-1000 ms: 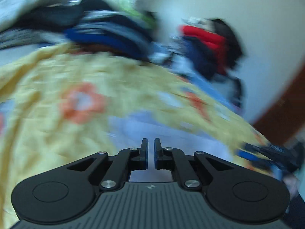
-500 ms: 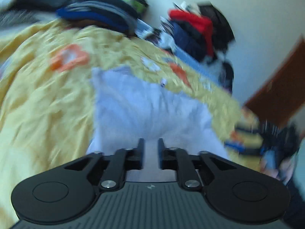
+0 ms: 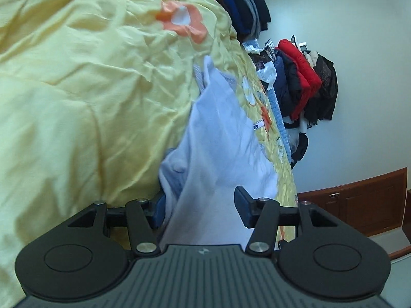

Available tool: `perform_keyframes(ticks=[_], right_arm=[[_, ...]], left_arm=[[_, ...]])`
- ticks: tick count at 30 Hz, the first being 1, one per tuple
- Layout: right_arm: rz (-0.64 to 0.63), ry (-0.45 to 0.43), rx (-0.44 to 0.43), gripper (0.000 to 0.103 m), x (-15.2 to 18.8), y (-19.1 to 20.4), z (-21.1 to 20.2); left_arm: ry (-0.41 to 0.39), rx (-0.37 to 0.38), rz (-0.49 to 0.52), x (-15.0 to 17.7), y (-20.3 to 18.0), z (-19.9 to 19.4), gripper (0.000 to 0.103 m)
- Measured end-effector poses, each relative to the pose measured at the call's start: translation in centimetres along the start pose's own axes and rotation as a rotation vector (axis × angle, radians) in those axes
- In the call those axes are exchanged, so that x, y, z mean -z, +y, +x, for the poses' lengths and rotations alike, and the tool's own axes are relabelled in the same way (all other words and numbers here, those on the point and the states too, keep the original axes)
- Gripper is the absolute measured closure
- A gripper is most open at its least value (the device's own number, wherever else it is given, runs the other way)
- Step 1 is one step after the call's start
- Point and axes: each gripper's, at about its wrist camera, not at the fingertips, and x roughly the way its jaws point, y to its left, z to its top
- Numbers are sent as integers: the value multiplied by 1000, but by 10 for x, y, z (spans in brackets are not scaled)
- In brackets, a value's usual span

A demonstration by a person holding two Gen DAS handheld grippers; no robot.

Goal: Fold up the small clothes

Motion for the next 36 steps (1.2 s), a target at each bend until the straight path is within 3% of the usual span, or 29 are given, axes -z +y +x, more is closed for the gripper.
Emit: perform_keyframes(ticks=[1, 2, 3, 4, 5, 10, 14, 20, 25, 28, 31, 33, 35, 36], right_arm=[[-1, 6, -3, 39, 0, 2, 3], [5, 8, -11, 57, 1, 2, 5], [19, 13, 3, 69, 1, 1, 7], [28, 24, 29, 88, 1, -2, 10], [37, 23, 29, 89, 2, -7, 11], [6, -14, 22, 89, 9, 4, 2], [-34, -25, -30, 89, 21, 24, -23], [-26, 1, -82, 89, 86, 16, -85], [-2, 21, -8, 89, 165, -21, -114], [37, -23, 57, 89, 188, -47, -110], [134, -67, -4, 86, 191, -63, -110], [167, -92, -3, 70, 189, -60, -120], [120, -178, 33, 59, 183, -51, -139], [97, -230, 55, 59, 179, -46, -149]], left_arm=[[13, -19, 19, 1, -3, 3, 83], [46, -49, 32, 3, -4, 9, 96], [59, -71, 39, 7, -3, 10, 96], [56, -79, 52, 9, -4, 10, 96], [58, -85, 61, 10, -6, 9, 96], [70, -73, 56, 6, -26, -2, 96], [92, -42, 70, 22, -43, -27, 96], [159, -14, 53, 93, -27, -72, 96], [213, -105, 60, 155, 5, -80, 95], [144, -73, 58, 164, 16, -79, 93], [128, -108, 99, 162, 9, -85, 93], [45, -187, 218, 163, -12, -103, 93], [-73, -247, 373, 168, -39, -125, 93], [-126, -268, 458, 170, -55, -130, 93]])
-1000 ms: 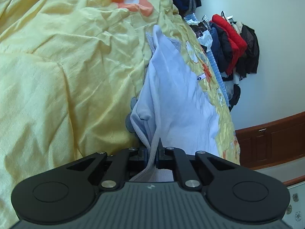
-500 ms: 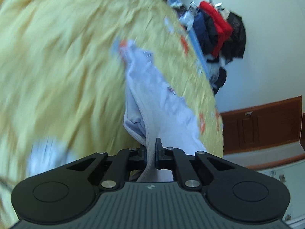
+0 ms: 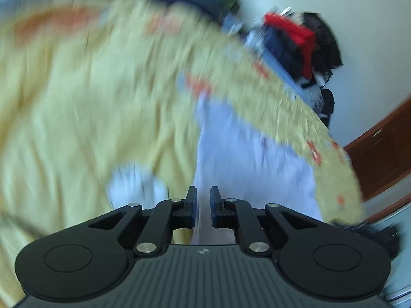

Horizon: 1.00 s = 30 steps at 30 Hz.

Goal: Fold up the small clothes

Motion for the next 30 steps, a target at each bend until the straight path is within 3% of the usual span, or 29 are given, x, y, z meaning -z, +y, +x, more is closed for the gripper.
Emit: perform_keyframes(ticks=[3, 5, 7, 10, 13, 14, 17, 22, 24, 25, 27, 29, 30], right_arm=[[-71, -96, -14, 59, -25, 21, -9], [-74, -87, -71, 54, -44, 37, 7], [-119, -62, -104, 47, -59, 57, 35], [-216, -58, -9, 47, -75, 81, 82], [-292, -34, 136, 46, -80, 87, 117], [-310, -22, 177, 54, -80, 85, 126], [-319, -30, 122, 56, -74, 70, 123], [-317, -26, 114, 60, -75, 66, 124], [-284, -27, 121, 59, -75, 67, 121], [-265, -40, 132, 54, -72, 70, 116], [-289, -64, 119, 50, -56, 83, 95], [-348, -80, 53, 37, -33, 94, 77], [-364, -83, 24, 34, -20, 96, 69]], left_arm=[[-96, -27, 169, -10, -40, 9, 92], [-91, -52, 249, -15, -63, 41, 92], [-93, -131, 326, -20, -82, 80, 92], [-114, -233, 431, -23, -93, 124, 92], [-79, -281, 440, -25, -84, 156, 92], [-118, -266, 452, -22, -79, 157, 92], [-155, -256, 457, -12, -75, 156, 92], [-149, -240, 443, -14, -73, 155, 92], [-128, -259, 459, -15, -78, 151, 91], [-116, -275, 452, -15, -81, 145, 90], [-102, -269, 407, -12, -83, 128, 78], [-96, -273, 370, -3, -84, 112, 42], [-96, -281, 368, 4, -86, 106, 35]])
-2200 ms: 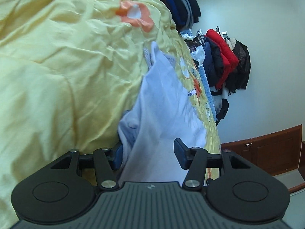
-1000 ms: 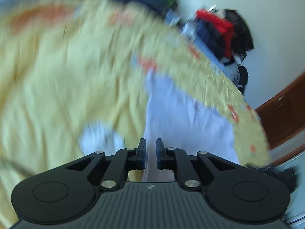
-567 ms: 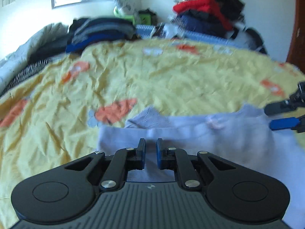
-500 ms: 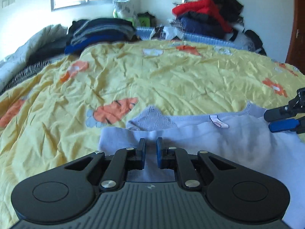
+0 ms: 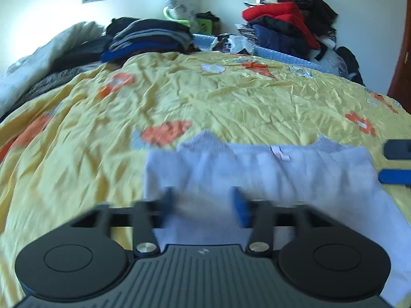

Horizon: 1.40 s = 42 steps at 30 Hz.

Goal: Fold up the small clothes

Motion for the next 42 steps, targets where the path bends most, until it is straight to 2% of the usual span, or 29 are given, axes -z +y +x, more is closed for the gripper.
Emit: perform_keyframes(ticks=[1, 3, 5, 7, 8, 9, 11, 14, 16, 21, 24, 25, 26, 28, 29, 32, 34, 36, 39, 42], right_arm=[[-20, -3, -9, 34, 10, 5, -7], [-90, -19, 25, 34, 31, 15, -18], [-169, -14, 88, 34, 46, 20, -20], [-185, 42, 134, 33, 55, 12, -11], [-182, 70, 158, 39, 59, 5, -5], [-213, 33, 137, 39, 63, 0, -6], [-231, 13, 113, 39, 68, -4, -8], [-190, 32, 128, 39, 65, -2, -10], [-147, 36, 170, 39, 62, 6, -15], [-225, 21, 116, 29, 71, 32, -28], [-203, 90, 164, 29, 80, 16, -11], [-227, 45, 140, 28, 83, 13, -15], [-226, 51, 137, 28, 85, 13, -16], [-184, 55, 157, 26, 83, 17, -22], [-162, 44, 159, 26, 82, 19, -27], [-167, -32, 125, 26, 88, 25, -46], [-204, -86, 132, 24, 99, 30, -55], [-256, -131, 186, 24, 113, 33, -57], [-386, -221, 317, 24, 136, 34, -57], [-443, -257, 393, 23, 152, 25, -56]], left_arm=[[3, -10, 11, 6, -3, -4, 33], [32, -27, 51, 19, -11, -5, 33], [0, -36, 60, 29, -12, -5, 33], [-28, -28, 51, 35, -10, -3, 30], [-36, -26, 40, 37, -8, -1, 28], [-42, -26, 35, 38, -7, 0, 28], [-49, -28, 41, 38, -8, 0, 27], [-61, -28, 39, 41, -8, -1, 26], [-62, -30, 39, 41, -8, -1, 26], [-63, -28, 35, 41, -7, 0, 25], [-58, -16, 19, 40, -3, 0, 23], [-55, -8, 11, 39, -1, -2, 22], [-45, -2, -7, 38, 4, -5, 22], [-28, 11, -107, 36, 19, -19, 23], [-37, 53, -184, 38, 32, -30, 22], [-46, 204, -484, 53, 78, -62, 22], [5, 255, -680, 70, 101, -74, 22], [38, 263, -825, 90, 113, -84, 23], [67, 287, -957, 110, 114, -96, 23], [89, 285, -991, 118, 105, -100, 23]])
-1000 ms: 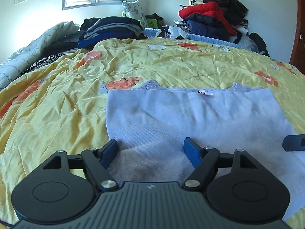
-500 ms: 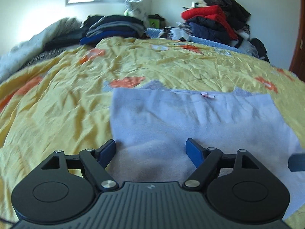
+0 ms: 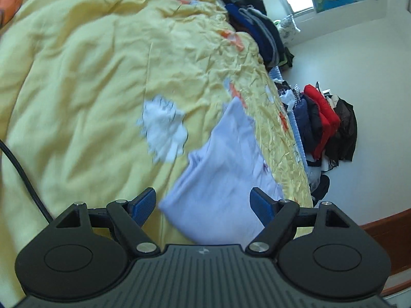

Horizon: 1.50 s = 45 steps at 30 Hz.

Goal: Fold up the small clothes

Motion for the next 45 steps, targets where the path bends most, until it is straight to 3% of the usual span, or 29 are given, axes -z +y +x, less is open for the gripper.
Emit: perform_keyframes(ticks=[2, 6, 7, 8, 10, 11, 14, 19, 22, 25, 27, 30, 33, 35, 39, 43, 45], right_arm=[[71, 0, 5, 19, 9, -12, 1], [202, 15, -24, 15, 8, -33, 6], [211, 10, -35, 13, 10, -35, 6], [212, 10, -44, 11, 10, -35, 6], [206, 11, -53, 10, 11, -33, 6], [207, 11, -59, 9, 11, -33, 7], [244, 2, -88, 9, 13, -38, 4], [376, -15, -160, 10, 15, -59, 1], [436, -27, -185, 10, 16, -70, 0], [478, -45, -192, 11, 17, -76, -1], [520, -69, -189, 11, 19, -83, -2], [618, -121, -159, 12, 23, -98, -6], [674, -161, -145, 14, 25, -109, -7], [664, -153, -145, 13, 25, -109, -5], [646, -146, -142, 10, 23, -107, 0], [623, -125, -139, 9, 23, -102, -3], [622, -98, -148, 10, 21, -104, -3]], left_arm=[[37, -22, -7, 4, 1, 8, 23], [1, -56, 10, 9, -9, 15, 24], [-10, -75, 20, 10, -13, 17, 34], [-9, -99, 36, 12, -17, 22, 60], [1, -161, 77, 18, -22, 30, 79], [-14, -180, 96, 20, -23, 31, 86], [-57, -251, 168, 24, -34, 33, 95], [-131, -293, 330, 40, -74, 29, 96], [-151, -228, 468, 58, -114, 28, 97], [-150, -127, 705, 91, -165, 37, 97], [-113, -62, 876, 124, -193, 50, 97], [36, -31, 1025, 171, -204, 79, 97], [231, -101, 1081, 195, -186, 118, 97], [219, -96, 1127, 199, -182, 120, 96], [286, -79, 1096, 185, -182, 122, 95], [360, -33, 1119, 175, -182, 105, 94], [343, 4, 1169, 172, -185, 85, 94]])
